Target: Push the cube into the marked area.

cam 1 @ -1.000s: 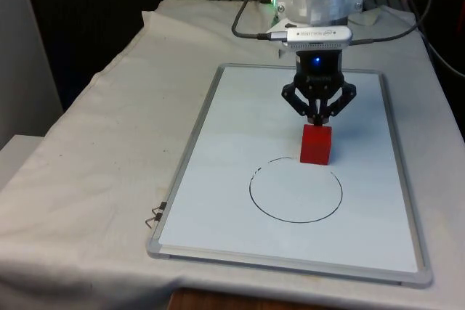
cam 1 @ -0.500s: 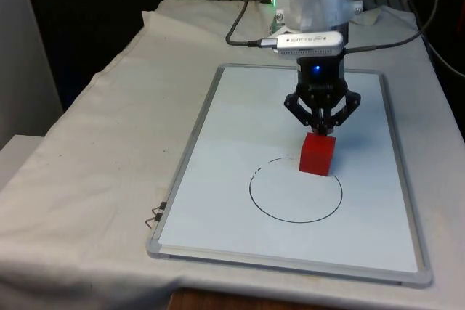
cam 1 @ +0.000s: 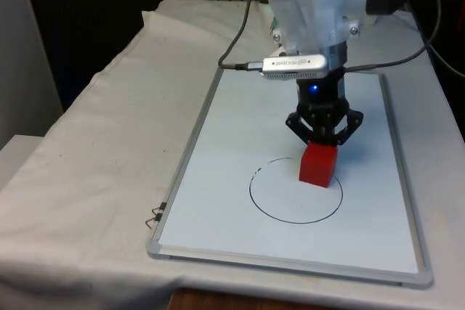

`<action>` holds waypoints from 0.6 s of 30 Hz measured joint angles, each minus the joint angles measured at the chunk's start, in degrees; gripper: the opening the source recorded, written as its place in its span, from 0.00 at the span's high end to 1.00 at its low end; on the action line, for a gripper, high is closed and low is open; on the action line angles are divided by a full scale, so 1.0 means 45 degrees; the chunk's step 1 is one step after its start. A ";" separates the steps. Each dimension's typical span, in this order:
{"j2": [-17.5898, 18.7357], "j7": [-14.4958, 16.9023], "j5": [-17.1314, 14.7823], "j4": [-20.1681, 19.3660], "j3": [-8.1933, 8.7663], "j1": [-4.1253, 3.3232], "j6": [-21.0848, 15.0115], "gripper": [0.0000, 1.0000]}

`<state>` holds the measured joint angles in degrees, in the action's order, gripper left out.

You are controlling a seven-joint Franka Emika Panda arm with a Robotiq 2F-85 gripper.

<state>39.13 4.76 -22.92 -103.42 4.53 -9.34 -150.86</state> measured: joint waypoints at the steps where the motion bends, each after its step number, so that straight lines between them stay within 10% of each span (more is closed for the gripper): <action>1: 0.0051 0.0000 -0.0166 0.0102 0.0000 0.0013 0.0013 1.00; 18: 0.0357 -0.0484 -0.0573 0.0764 -0.0064 -0.0038 -0.0471 1.00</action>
<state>40.74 2.58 -25.50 -99.98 4.24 -9.51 -152.98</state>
